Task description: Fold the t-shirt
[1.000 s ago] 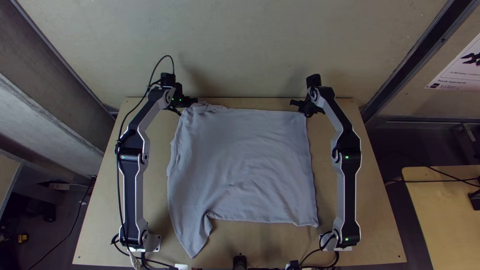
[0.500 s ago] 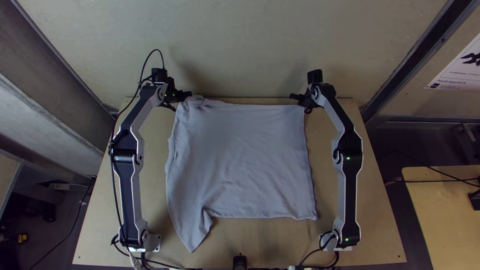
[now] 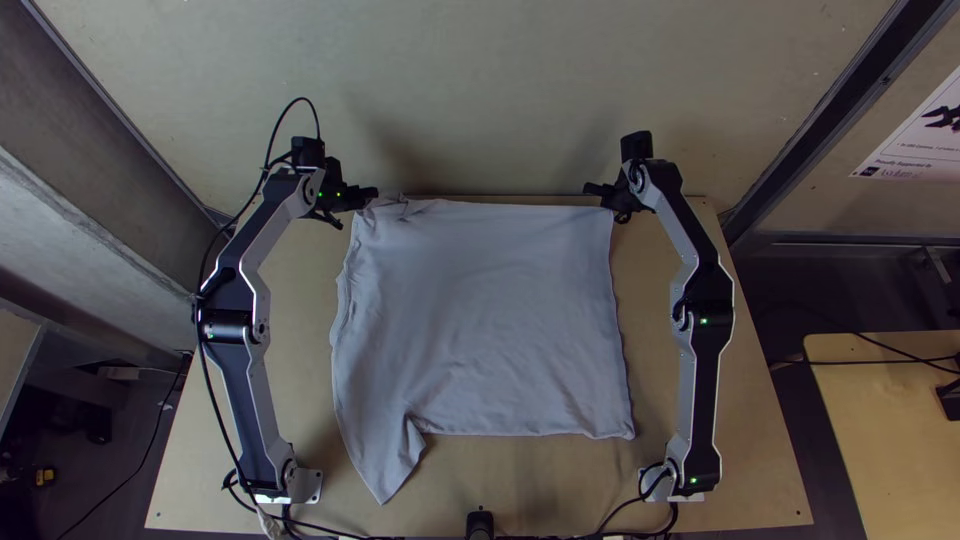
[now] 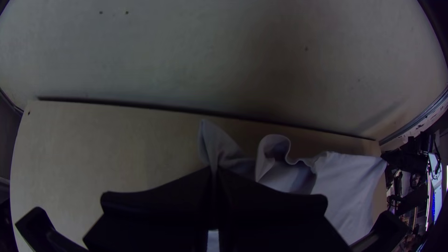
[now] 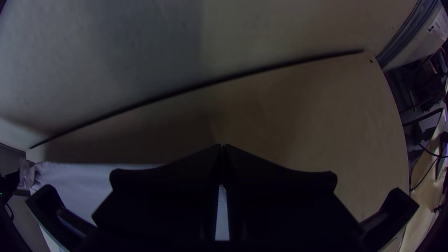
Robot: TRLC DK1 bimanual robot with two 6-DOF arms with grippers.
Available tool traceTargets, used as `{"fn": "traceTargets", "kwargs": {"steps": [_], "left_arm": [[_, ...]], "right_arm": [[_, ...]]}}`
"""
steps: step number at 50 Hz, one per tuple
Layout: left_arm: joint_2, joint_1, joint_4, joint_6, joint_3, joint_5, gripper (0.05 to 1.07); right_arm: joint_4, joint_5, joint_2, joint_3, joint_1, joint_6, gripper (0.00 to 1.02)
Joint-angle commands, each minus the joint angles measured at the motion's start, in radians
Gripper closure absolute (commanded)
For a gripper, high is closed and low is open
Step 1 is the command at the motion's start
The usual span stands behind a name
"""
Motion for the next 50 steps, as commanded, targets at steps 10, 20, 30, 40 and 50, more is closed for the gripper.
{"fn": "traceTargets", "kwargs": {"steps": [10, 20, 30, 40, 50], "left_arm": [[-0.137, 0.023, 0.025, 0.023, -0.182, 0.011, 1.05], [-0.208, 0.03, 0.034, 0.026, -0.279, 0.029, 1.05], [-0.292, 0.029, 0.057, 0.037, -0.393, 0.035, 1.05], [-0.392, 0.018, 0.098, 0.039, -0.543, 0.041, 1.05], [-0.466, 0.018, 0.118, 0.04, -0.667, 0.054, 1.05]], "right_arm": [[-0.065, 0.006, -0.053, -0.048, 0.014, -0.012, 1.0], [-0.065, 0.009, -0.114, -0.137, 0.022, -0.012, 1.0], [-0.065, 0.016, -0.191, -0.26, 0.024, -0.012, 1.0], [-0.05, 0.033, -0.268, -0.384, 0.031, -0.01, 1.0], [-0.03, 0.047, -0.332, -0.49, 0.045, -0.01, 1.0]]}}
